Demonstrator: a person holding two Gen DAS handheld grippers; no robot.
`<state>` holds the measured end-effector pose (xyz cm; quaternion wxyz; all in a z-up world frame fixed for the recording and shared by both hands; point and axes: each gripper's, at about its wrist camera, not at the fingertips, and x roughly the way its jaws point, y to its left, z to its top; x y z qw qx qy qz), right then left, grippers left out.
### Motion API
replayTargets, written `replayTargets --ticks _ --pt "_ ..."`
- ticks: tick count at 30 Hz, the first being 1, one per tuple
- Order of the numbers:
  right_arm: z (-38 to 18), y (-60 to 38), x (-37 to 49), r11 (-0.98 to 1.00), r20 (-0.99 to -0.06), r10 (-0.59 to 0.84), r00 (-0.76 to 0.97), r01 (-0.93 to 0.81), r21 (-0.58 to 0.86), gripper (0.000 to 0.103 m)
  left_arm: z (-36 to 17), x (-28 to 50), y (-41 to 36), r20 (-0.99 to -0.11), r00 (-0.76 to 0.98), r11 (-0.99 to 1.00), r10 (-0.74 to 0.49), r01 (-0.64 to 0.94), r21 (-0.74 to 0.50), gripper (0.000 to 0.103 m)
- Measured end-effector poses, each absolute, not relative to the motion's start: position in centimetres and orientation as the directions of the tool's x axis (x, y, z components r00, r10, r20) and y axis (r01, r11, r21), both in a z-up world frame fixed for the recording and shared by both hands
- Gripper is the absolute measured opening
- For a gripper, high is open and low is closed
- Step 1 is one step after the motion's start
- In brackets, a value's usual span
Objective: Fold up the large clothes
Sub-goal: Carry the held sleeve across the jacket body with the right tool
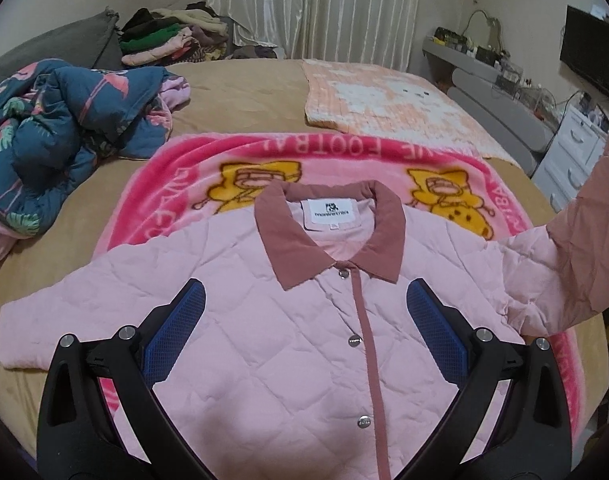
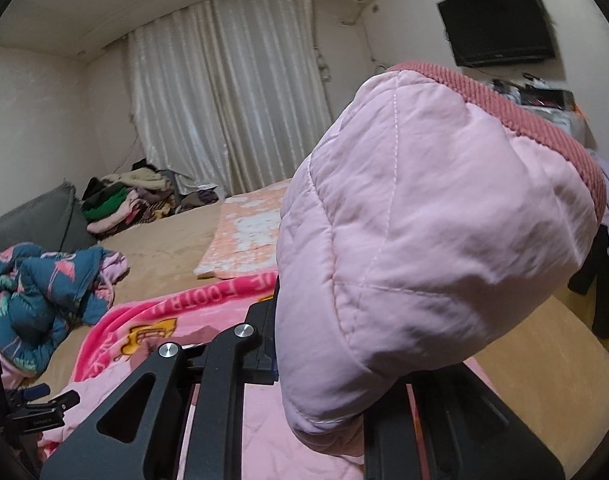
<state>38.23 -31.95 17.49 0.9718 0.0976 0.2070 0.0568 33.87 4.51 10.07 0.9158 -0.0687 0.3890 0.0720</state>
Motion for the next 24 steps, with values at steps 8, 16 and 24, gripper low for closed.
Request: replayTargets --ticks 8,16,24 --pt "17.7 -24.8 38.0 0.971 -0.389 0.228 0.892 -0.180 0.156 0.015 10.6 32.6 7.6 -0.701 0.709 0.971 0.076 -0.212 -0.109 0.095" --pt "15.2 -17.7 37.8 0.944 -0.426 0.329 0.843 -0.305 0.124 0.015 9.5 31.0 11.6 -0.698 0.712 0.953 0.076 -0.258 -0.159 0.095" --pt "11.4 -11.6 37.6 0.909 -0.483 0.400 0.779 -0.405 0.099 0.015 7.5 29.5 14.1 -0.713 0.701 0.939 0.028 -0.263 -0.222 0.095"
